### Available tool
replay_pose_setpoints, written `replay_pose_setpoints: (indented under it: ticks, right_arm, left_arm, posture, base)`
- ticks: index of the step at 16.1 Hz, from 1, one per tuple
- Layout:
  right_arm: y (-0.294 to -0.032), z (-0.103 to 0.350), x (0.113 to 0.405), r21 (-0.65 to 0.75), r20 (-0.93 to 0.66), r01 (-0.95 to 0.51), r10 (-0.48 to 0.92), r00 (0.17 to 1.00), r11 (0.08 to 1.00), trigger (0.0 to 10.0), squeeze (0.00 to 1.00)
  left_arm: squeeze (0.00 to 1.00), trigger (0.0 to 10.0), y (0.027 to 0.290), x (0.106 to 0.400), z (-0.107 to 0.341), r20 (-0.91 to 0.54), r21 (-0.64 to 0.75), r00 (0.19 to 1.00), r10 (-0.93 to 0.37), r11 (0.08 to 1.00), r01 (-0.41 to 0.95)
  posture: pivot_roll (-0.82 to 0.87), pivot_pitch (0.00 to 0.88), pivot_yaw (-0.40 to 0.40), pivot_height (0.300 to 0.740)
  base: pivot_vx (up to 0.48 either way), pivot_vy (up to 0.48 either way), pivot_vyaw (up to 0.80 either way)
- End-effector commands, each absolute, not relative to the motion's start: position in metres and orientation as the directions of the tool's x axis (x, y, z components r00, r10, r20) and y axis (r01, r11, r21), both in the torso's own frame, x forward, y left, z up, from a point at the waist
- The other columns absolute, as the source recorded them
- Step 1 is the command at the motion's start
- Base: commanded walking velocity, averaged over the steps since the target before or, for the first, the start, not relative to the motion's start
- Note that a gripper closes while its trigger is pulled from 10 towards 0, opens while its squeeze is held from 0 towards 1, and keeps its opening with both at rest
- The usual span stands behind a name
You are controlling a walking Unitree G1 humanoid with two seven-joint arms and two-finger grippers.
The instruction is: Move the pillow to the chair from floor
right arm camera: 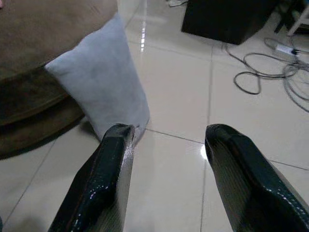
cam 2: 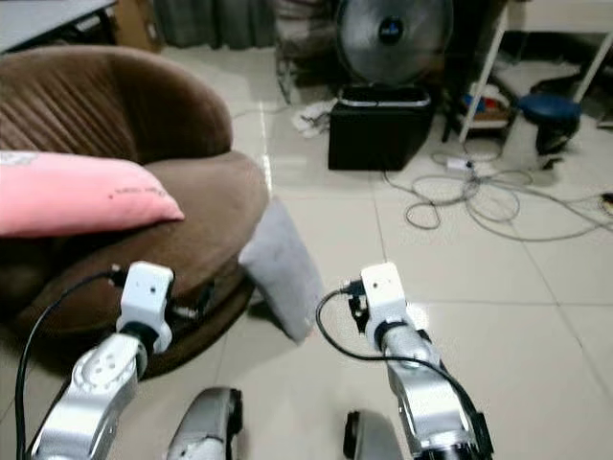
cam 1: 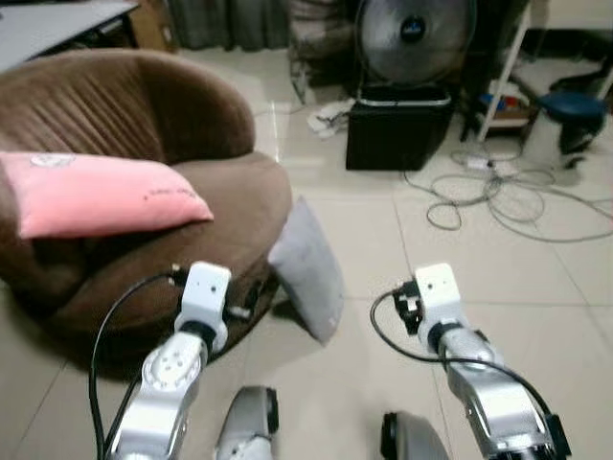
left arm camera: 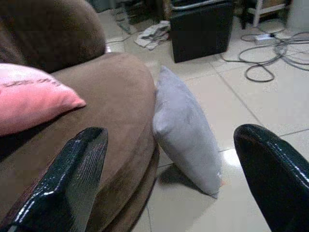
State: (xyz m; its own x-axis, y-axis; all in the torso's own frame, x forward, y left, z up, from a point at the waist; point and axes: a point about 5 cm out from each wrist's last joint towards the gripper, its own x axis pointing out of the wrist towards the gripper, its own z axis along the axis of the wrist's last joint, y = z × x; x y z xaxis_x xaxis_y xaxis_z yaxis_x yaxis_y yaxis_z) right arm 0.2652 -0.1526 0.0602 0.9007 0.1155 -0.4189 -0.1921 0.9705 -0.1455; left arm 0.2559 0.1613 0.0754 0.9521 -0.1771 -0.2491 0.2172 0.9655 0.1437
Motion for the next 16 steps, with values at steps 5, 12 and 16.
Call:
replay_pose_setpoints:
  ticks: [5,12,16]
  right_arm:
    - [-0.160,0.056,0.271,-0.163,-0.412,-0.172,0.092,0.907,0.971,10.0,0.00]
    - [-0.163,0.051,0.273,-0.169,-0.395,-0.174,0.095,0.914,0.970,10.0,0.00]
    - [-0.158,0.049,0.275,-0.181,-0.398,-0.227,0.140,0.907,0.957,10.0,0.00]
  left_arm:
    - [0.00,10.0,0.164,0.264,0.065,-0.280,0.156,0.941,-0.193,0.957,0.242]
    - [0.00,10.0,0.168,0.269,0.058,-0.288,0.154,0.940,-0.184,0.960,0.235]
    - [0.00,10.0,0.169,0.271,0.057,-0.288,0.161,0.939,-0.188,0.957,0.241]
  posture:
    - [-0.01,0.000,0.043,0.630]
    - [-0.01,0.000,0.048,0.630]
    - [-0.01,0.000,0.051,0.630]
  base:
    - [0.299,0.000,0.00]
    - [0.297,0.000,0.00]
    - [0.301,0.000,0.00]
